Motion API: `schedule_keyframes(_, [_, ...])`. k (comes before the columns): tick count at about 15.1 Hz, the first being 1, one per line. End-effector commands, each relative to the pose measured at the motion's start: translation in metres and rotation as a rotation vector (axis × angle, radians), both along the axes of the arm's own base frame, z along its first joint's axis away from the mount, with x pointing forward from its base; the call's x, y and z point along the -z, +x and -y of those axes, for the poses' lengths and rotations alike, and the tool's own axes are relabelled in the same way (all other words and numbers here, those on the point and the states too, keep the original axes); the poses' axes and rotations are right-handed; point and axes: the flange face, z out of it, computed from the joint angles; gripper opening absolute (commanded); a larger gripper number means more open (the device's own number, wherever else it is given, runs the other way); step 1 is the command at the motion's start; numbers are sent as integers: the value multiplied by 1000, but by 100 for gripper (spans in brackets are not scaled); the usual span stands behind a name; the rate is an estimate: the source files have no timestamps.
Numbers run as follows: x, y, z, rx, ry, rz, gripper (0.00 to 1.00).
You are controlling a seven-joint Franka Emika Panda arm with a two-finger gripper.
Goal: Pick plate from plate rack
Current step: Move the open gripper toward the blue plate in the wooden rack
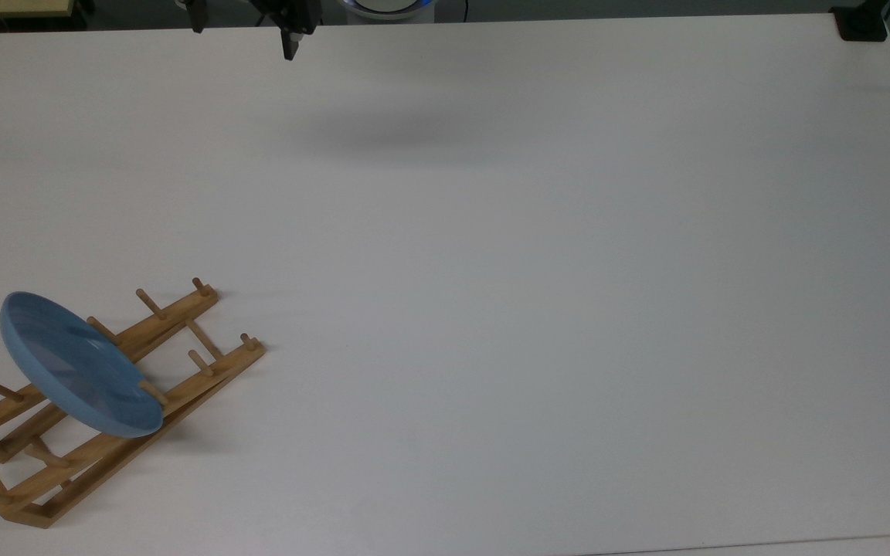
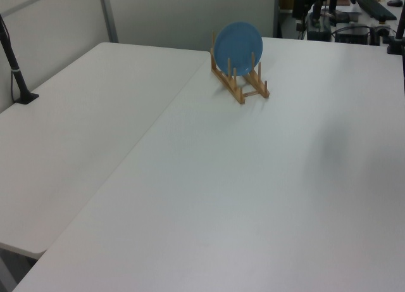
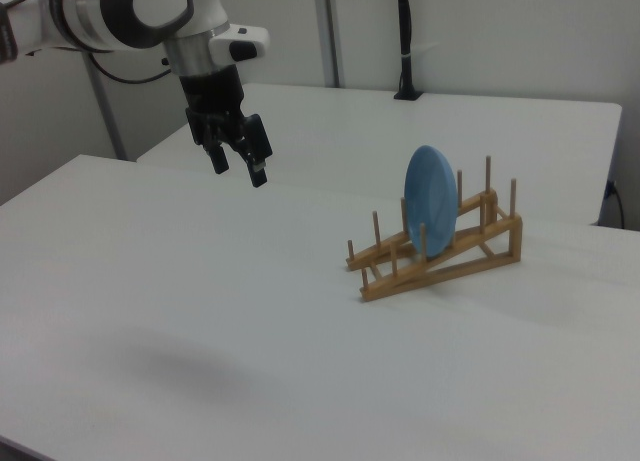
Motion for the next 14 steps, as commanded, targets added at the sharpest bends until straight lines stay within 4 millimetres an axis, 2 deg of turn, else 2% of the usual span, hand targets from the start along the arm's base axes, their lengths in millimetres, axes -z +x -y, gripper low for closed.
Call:
schedule_keyframes(1, [3, -4, -20, -77, 28, -34, 100])
schedule_keyframes(11, [4, 0, -19, -91, 25, -22, 100])
schedule_keyframes(14, [5, 15, -2, -74, 9, 62, 100])
